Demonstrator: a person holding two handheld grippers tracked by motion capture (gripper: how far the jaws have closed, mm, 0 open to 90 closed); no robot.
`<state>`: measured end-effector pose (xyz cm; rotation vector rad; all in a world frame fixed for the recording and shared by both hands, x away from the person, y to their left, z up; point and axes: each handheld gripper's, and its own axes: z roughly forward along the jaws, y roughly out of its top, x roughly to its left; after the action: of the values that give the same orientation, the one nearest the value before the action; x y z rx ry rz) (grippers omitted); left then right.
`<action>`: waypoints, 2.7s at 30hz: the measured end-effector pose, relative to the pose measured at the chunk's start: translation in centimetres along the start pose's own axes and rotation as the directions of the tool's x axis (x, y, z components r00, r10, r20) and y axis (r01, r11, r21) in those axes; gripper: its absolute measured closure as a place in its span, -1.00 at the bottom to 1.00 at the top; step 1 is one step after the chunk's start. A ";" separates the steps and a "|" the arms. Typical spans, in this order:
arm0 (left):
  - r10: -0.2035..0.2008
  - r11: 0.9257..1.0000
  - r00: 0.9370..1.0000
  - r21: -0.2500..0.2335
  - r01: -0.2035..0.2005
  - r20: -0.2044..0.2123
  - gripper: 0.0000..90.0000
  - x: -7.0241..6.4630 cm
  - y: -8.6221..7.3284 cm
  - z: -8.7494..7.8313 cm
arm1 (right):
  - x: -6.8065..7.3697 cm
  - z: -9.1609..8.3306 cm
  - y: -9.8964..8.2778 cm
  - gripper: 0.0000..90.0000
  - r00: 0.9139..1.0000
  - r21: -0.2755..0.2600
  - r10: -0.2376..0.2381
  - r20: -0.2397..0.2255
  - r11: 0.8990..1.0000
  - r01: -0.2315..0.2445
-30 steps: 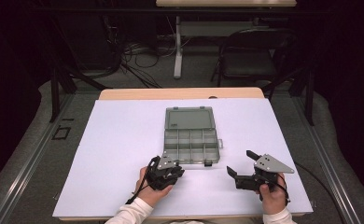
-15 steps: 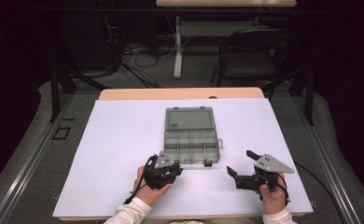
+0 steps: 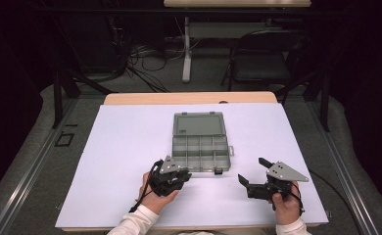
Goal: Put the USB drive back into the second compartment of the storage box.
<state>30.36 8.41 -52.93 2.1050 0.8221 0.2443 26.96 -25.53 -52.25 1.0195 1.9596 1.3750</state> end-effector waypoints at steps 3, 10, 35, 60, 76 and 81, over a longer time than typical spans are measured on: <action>-0.008 1.000 1.000 0.002 0.008 0.001 0.76 0.0 0.2 -0.1 | 0.0 0.0 0.0 -0.87 1.000 0.000 0.000 0.000 1.000 0.000; -0.001 1.000 1.000 0.001 0.001 -0.003 0.76 0.1 0.8 -0.2 | 0.0 0.0 0.0 -0.87 1.000 0.002 0.000 0.002 1.000 0.000; -0.001 1.000 1.000 0.007 0.001 0.003 0.76 1.1 3.6 -0.9 | 0.0 0.0 0.0 -0.86 1.000 0.002 0.003 0.003 1.000 -0.003; 0.005 1.000 1.000 0.016 -0.005 -0.011 0.76 2.6 6.8 -0.4 | 0.0 -0.1 -0.1 -0.86 1.000 0.004 0.011 0.007 1.000 -0.011; -0.010 0.999 0.999 0.032 0.011 -0.031 0.76 3.9 7.9 1.1 | -0.2 -0.3 -0.1 -0.86 1.000 0.000 0.010 0.011 1.000 -0.010; -0.016 0.999 0.999 0.037 0.017 -0.039 0.76 4.2 8.1 1.6 | -0.2 -0.3 -0.1 -0.86 1.000 -0.001 0.010 0.010 1.000 -0.010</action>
<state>38.08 6.56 -48.18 2.1333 0.8727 0.2631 26.83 -25.84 -52.30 1.0347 1.9497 1.3731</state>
